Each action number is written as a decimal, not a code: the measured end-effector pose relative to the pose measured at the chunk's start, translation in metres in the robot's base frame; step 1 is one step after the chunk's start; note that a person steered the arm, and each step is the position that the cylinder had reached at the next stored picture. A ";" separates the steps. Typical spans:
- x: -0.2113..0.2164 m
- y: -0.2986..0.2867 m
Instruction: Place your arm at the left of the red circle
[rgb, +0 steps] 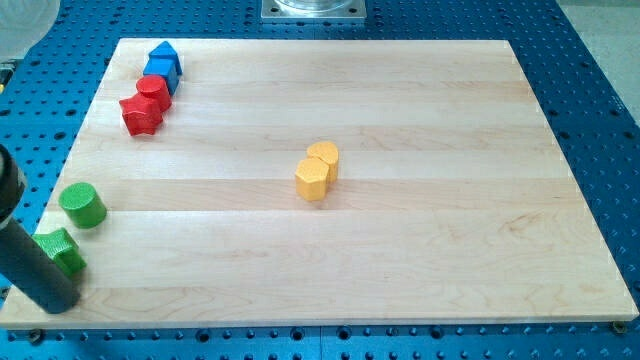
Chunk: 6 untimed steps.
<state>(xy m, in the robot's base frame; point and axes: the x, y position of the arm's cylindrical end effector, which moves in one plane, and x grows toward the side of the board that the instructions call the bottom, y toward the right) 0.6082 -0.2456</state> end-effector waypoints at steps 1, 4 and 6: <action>0.001 -0.011; 0.003 -0.051; -0.110 -0.059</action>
